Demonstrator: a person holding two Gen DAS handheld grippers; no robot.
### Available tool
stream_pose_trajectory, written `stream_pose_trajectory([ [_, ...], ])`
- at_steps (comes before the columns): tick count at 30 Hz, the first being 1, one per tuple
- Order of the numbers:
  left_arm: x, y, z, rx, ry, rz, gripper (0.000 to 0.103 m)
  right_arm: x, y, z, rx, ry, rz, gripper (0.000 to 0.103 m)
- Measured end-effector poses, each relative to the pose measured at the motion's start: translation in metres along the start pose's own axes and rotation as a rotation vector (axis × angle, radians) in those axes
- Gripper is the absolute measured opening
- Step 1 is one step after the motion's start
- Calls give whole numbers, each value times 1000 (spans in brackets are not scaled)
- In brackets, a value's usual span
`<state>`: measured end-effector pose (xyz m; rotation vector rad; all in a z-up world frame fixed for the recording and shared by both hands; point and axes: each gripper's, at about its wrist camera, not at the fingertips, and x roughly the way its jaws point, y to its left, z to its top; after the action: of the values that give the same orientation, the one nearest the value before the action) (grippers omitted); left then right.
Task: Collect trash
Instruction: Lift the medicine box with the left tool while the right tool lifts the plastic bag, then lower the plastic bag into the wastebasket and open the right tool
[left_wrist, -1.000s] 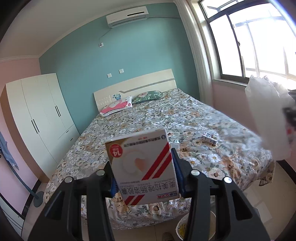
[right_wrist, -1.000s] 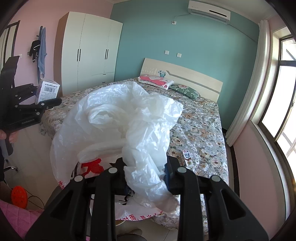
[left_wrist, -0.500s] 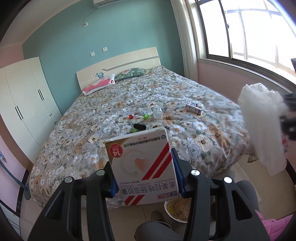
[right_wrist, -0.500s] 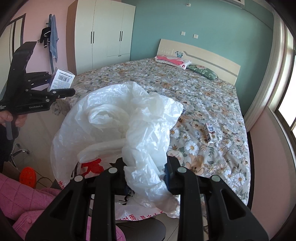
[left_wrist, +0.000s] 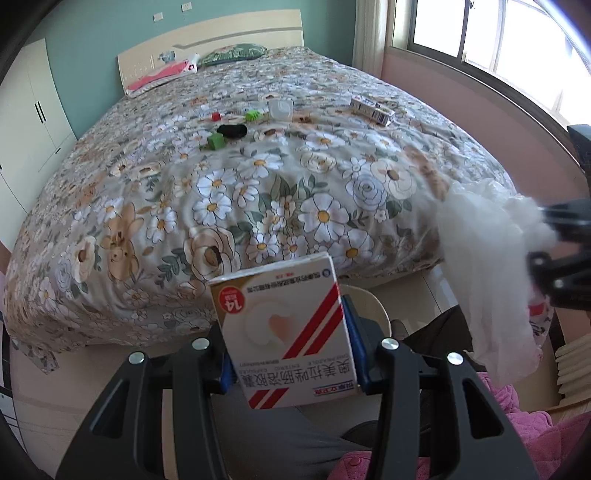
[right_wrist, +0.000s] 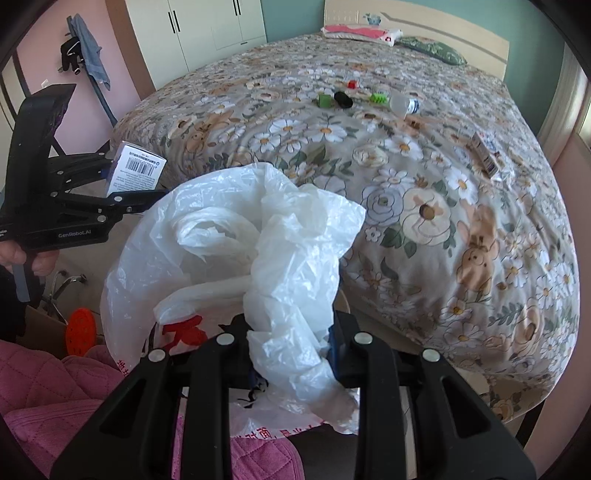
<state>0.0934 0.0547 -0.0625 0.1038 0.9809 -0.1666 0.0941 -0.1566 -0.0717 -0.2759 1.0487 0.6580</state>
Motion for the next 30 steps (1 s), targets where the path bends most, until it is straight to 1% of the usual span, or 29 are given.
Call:
stream_pose_trajectory([
  [5,35,4,-12,-20,71,-25,49,56,-10,-12,48,93,11,28],
  [7,48,4,-15,-25,100,-35,49,80,-14,-19,60,130,-4,28],
  [13,91,0,-29,-39,183,-75,49,151,-14,-35,88,230,2,28],
  [15,106,-3,-34,-46,209,-82,49,172,-13,-38,83,249,-12,28],
  [18,128,-7,-40,-48,246,-77,49,203,-13,-43,104,287,5,28],
  [30,208,-13,-52,-126,395,-136,49,319,-26,-59,184,411,26,28],
])
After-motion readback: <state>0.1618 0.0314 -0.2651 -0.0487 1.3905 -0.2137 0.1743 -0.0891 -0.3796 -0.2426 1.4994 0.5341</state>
